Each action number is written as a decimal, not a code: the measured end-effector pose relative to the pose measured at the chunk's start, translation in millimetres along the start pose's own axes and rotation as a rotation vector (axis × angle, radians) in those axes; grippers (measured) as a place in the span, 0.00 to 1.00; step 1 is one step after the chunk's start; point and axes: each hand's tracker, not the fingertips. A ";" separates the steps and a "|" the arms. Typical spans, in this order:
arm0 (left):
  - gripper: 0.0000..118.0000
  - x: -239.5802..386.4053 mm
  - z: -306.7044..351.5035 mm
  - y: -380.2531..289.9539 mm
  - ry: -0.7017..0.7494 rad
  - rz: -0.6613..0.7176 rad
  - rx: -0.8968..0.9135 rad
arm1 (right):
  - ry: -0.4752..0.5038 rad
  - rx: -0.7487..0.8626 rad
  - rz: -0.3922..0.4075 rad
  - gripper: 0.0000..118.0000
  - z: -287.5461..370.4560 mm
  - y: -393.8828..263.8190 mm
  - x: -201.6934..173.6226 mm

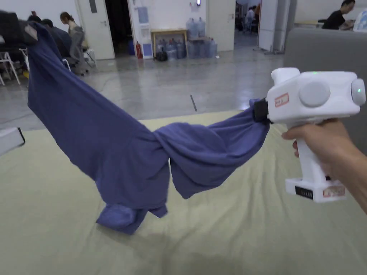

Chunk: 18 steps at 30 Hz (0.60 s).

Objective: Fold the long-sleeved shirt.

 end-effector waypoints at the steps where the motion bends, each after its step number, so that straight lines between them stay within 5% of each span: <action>1: 0.00 -3.7 -4.7 17.8 0.009 -0.001 0.015 | 0.009 0.021 -0.002 0.08 -3.7 22.0 -3.4; 12: 0.00 6.6 -55.4 145.3 0.102 -0.048 0.182 | 0.053 0.282 -0.050 0.08 -22.8 238.8 -57.3; 18: 0.00 -2.8 -75.6 164.0 0.158 -0.052 0.190 | -0.025 0.352 0.042 0.08 -18.0 278.9 -69.4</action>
